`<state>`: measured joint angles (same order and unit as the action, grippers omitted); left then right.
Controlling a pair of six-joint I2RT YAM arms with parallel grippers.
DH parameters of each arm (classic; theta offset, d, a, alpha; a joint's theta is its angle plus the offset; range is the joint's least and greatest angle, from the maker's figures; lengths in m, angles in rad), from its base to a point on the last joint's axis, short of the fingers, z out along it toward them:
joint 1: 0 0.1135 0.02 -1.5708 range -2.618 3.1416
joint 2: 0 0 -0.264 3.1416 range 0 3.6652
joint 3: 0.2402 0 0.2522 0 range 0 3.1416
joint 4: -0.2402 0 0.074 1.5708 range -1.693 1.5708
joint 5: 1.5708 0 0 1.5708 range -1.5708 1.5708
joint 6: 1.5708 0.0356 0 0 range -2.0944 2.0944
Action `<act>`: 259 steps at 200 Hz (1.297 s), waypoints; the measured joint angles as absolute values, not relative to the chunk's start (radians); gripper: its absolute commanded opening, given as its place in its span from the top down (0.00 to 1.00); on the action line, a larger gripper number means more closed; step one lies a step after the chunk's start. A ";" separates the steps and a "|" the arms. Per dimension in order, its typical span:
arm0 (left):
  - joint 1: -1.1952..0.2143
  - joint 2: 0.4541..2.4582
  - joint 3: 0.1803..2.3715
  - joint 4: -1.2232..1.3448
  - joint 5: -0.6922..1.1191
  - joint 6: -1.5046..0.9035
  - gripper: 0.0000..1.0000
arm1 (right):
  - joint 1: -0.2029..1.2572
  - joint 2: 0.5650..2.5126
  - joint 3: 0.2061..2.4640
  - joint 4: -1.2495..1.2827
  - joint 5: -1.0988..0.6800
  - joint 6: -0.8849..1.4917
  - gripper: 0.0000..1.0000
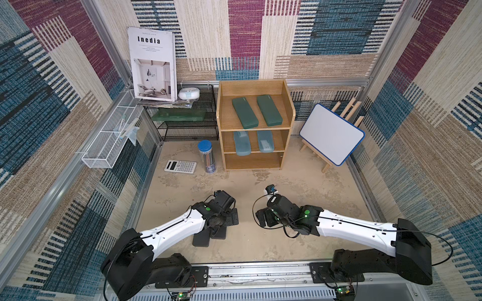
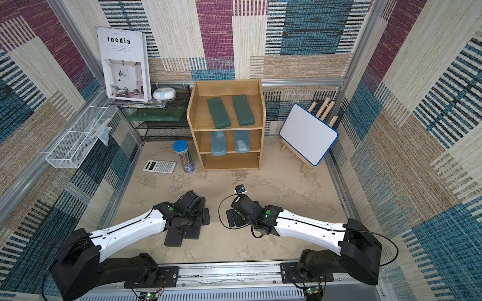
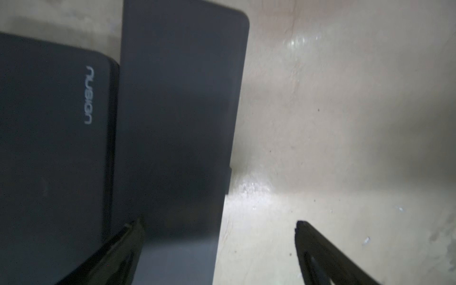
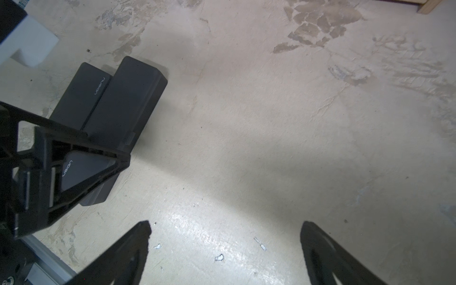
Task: Place the pencil cases on the shelf according to color
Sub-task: Pick up the pencil case from the center of the board.
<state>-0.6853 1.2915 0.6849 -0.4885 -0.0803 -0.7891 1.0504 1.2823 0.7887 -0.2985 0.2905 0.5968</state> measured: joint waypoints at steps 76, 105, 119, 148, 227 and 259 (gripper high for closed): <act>-0.686 1.445 0.729 -0.386 -0.244 -0.744 0.00 | 1.050 1.283 0.781 -0.310 0.322 0.600 0.01; -0.710 1.478 0.744 -0.363 -0.278 -0.747 0.01 | 1.050 1.287 0.781 -0.320 0.340 0.604 0.01; -0.745 1.502 0.766 -0.364 -0.287 -0.755 0.01 | 1.050 1.287 0.780 -0.323 0.349 0.607 0.01; -0.830 1.570 0.842 -0.384 -0.292 -0.782 0.00 | 1.050 1.269 0.778 -0.340 0.373 0.614 0.01; -0.904 1.547 0.967 -0.543 -0.216 -0.872 0.01 | 1.050 1.164 0.760 -0.372 0.417 0.644 0.01; -0.904 1.414 0.882 -0.591 -0.281 -0.871 0.01 | 1.050 1.168 0.753 -0.368 0.415 0.649 0.01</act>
